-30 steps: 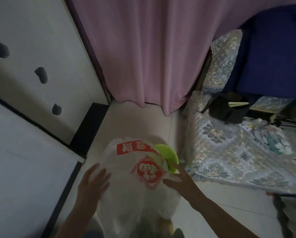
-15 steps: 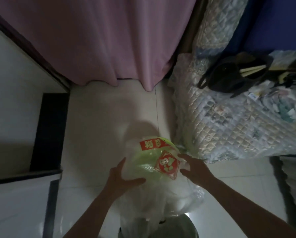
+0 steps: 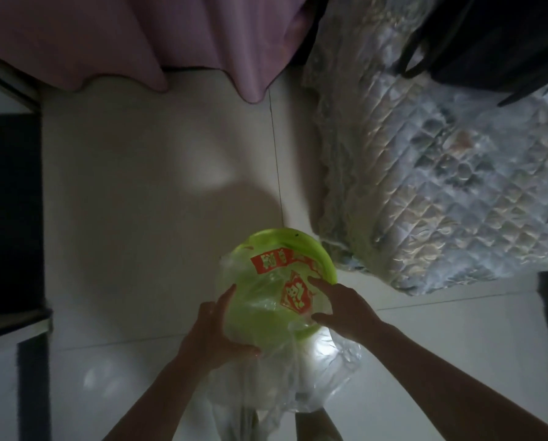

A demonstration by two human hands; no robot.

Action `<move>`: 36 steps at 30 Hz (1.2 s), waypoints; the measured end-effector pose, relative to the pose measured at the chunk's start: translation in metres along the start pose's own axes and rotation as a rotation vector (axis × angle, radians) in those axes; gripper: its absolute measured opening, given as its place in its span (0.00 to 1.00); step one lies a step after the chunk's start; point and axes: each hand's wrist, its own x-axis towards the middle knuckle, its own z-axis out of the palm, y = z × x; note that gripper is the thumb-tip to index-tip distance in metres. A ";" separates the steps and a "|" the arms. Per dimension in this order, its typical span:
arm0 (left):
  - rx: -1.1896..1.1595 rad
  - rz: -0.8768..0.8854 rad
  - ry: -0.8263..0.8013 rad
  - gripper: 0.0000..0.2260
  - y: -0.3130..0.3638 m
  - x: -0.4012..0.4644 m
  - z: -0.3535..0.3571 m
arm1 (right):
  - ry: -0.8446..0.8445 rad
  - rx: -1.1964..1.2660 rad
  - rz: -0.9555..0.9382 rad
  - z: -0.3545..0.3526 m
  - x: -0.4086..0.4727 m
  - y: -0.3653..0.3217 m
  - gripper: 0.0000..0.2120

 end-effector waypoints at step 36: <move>0.827 0.431 -0.099 0.33 -0.051 0.070 0.052 | 0.141 0.202 -0.010 0.067 0.071 0.045 0.33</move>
